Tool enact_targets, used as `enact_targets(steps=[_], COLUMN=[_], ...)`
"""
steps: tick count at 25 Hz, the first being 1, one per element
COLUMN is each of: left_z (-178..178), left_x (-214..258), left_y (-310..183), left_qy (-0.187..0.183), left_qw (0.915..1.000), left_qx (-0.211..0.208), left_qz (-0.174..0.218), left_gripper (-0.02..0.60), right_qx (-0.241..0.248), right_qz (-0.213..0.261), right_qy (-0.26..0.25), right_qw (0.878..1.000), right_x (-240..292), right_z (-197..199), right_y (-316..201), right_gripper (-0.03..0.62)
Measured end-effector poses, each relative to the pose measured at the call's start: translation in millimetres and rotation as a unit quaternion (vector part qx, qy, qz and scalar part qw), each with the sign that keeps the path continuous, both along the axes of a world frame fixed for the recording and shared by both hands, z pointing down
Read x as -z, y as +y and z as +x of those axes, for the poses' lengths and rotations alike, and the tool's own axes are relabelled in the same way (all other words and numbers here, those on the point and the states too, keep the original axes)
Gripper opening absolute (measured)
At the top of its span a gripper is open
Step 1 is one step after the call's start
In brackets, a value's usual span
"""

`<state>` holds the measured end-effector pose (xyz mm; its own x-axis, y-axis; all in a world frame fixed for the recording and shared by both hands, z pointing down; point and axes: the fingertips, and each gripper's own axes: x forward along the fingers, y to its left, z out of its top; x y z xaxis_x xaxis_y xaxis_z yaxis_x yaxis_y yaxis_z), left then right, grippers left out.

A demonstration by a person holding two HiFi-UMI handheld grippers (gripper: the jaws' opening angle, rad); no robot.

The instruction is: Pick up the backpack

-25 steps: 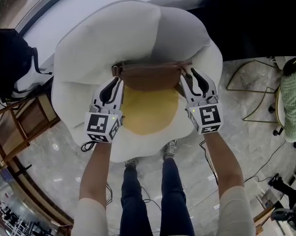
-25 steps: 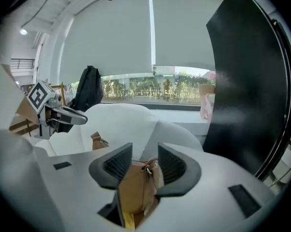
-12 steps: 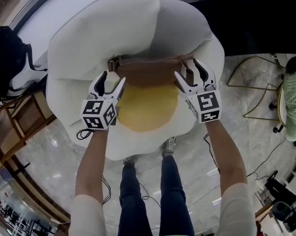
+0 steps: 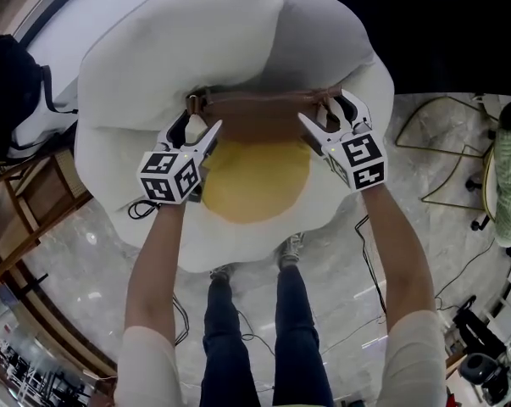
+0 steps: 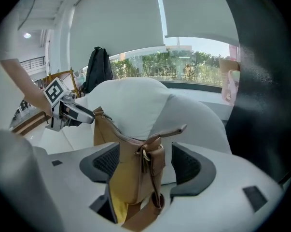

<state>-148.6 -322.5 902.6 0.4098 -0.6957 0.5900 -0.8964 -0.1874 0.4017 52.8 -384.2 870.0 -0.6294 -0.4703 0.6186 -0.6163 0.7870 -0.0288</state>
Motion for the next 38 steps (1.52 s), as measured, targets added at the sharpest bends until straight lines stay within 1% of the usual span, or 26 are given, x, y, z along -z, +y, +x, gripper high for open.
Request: enact_targets(steps=[2, 6, 11, 13, 16, 18, 19, 21, 26, 32, 35, 38], left_z=[-2, -8, -1, 0, -1, -3, -4, -1, 6, 9, 10, 14], left_x=[-6, -24, -27, -28, -30, -32, -32, -32, -27, -16, -3, 16], left_y=[-2, 4, -8, -12, -15, -15, -14, -12, -8, -6, -7, -9], left_qy=[0.002, -0.012, -0.001, 0.001, -0.005, -0.008, -0.005, 0.0, -0.011, -0.022, -0.026, -0.035], left_qw=[1.0, 0.9992, 0.9997, 0.9997, 0.9996, 0.9994, 0.9994, 0.9993, 0.9995, 0.9997, 0.9996, 0.9991], left_qx=[0.001, 0.001, 0.001, 0.01, 0.022, 0.03, 0.033, 0.036, 0.03, 0.013, 0.005, -0.014], left_qz=[-0.007, -0.038, -0.026, -0.024, -0.019, -0.015, -0.013, -0.012, -0.01, -0.003, 0.007, 0.021], left_gripper=[0.328, 0.328, 0.328, 0.328, 0.327, 0.326, 0.315, 0.259, 0.202, 0.178, 0.173, 0.173], right_qx=[0.008, 0.015, 0.017, 0.016, 0.005, 0.0, -0.003, -0.008, -0.026, -0.06, -0.077, -0.096], right_qz=[-0.013, -0.027, -0.031, -0.027, -0.02, -0.022, -0.022, -0.018, -0.021, -0.03, -0.028, -0.02], right_qy=[-0.004, 0.0, 0.0, 0.005, 0.002, -0.008, -0.013, -0.015, -0.01, -0.011, -0.024, -0.037], right_qw=[1.0, 1.0, 0.999, 0.999, 1.0, 1.0, 1.0, 1.0, 0.999, 0.998, 0.996, 0.995], right_x=[-6, -17, -27, -29, -28, -28, -28, -28, -28, -23, -14, 1], right_z=[-2, -4, -9, -9, -9, -11, -12, -11, -7, -3, -1, 4], right_y=[-1, -1, -1, -1, -5, -3, -1, 4, 9, 15, 20, 24], right_gripper=[0.318, 0.319, 0.318, 0.318, 0.314, 0.286, 0.262, 0.238, 0.187, 0.169, 0.167, 0.167])
